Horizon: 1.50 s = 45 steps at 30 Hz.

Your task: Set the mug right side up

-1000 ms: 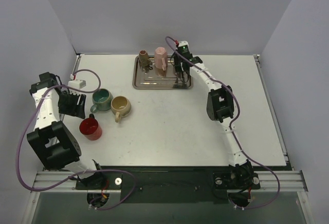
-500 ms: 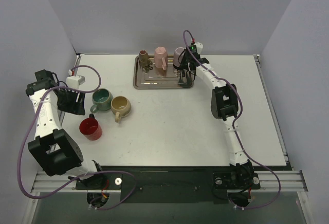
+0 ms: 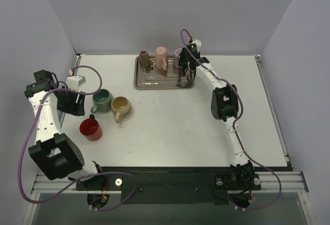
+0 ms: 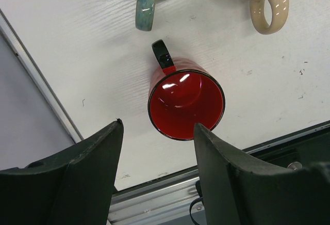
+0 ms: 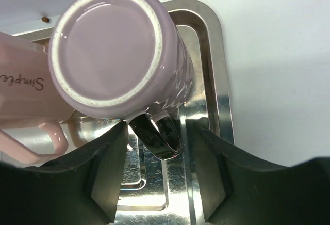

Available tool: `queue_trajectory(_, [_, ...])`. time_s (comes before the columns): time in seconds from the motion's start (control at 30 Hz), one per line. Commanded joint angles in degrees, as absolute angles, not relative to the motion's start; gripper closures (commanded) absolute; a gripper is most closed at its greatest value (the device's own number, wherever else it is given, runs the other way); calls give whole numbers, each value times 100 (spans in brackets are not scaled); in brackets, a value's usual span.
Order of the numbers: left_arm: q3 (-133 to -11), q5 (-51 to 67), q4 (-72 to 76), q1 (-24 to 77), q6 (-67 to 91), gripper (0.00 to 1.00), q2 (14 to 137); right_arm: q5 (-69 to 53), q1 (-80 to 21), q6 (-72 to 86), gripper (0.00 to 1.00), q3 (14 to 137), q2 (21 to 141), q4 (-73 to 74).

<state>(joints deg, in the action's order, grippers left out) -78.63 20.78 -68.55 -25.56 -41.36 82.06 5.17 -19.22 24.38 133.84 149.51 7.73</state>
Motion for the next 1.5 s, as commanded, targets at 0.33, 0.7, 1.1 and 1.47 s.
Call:
queue_trajectory(0.33, [-8147,2232,-6979,-2540,-4430,33,7822,501,-2004,2074,69,14263,15125,861])
queue_trajectory(0.7, [-8165,2312,-7040,-2549,-4526,33,7638,598,-1995,2153,83,13983,14959,993])
queue_trajectory(1.1, [-8191,2443,-7040,-2558,-4535,33,7479,-299,-2118,2128,94,13177,14538,1617])
queue_trajectory(1.47, [-8148,2540,-7189,-2549,-4614,33,7339,141,-2355,1460,73,11970,13693,1984])
